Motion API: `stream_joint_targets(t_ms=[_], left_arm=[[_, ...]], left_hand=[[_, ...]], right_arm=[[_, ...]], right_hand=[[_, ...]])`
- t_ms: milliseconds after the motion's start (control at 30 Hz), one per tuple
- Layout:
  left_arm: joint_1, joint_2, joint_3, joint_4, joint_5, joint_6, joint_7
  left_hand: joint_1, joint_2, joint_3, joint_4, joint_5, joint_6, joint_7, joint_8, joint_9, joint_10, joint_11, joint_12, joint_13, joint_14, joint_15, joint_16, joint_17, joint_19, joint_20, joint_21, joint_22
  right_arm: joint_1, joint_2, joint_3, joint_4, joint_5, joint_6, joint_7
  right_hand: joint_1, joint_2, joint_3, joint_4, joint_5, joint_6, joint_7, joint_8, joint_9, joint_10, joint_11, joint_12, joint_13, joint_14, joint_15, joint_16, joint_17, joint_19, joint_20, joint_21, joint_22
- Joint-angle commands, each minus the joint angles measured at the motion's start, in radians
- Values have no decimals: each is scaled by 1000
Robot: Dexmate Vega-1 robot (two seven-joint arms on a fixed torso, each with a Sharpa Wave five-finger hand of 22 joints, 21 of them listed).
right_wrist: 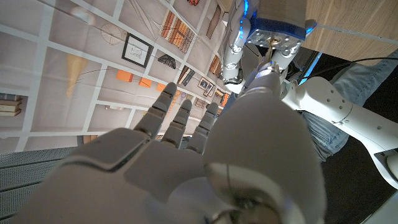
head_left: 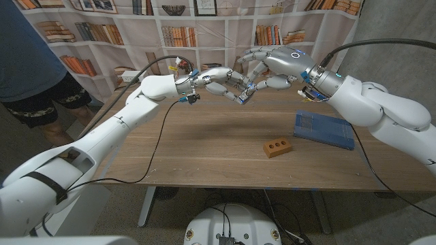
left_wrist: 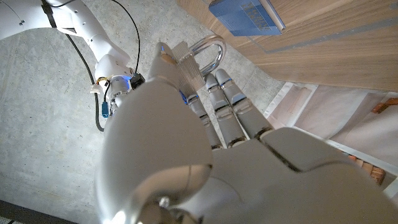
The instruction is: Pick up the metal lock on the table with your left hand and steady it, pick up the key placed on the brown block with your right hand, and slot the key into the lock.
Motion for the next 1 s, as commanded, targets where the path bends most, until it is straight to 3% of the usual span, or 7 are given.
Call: stream_joint_targets(t_ms=[33, 1000], left_arm=[[2, 1, -3, -2, 0, -2, 3], [-10, -14, 3, 25, -6, -12, -10]], left_hand=[[0, 6, -2, 3, 1, 6, 6, 9, 5, 8, 1, 8, 3, -5, -114, 8, 3, -5, -41, 5, 5], [-4, 4, -3, 5, 0, 7, 8, 9, 5, 9, 5, 8, 3, -8, -113, 8, 3, -6, -40, 7, 5]], right_arm=[[-15, 0, 10, -12, 7, -4, 3], [-9, 4, 7, -13, -10, -6, 0]], right_hand=[[14, -3, -4, 5, 7, 5, 2, 3, 2, 11, -1, 3, 3, 13, -47, 3, 3, 6, 5, 1, 4], [16, -2, -7, 10, 8, 3, 1, 3, 4, 19, 0, 3, 3, 19, -51, 2, 3, 8, 5, 0, 4]])
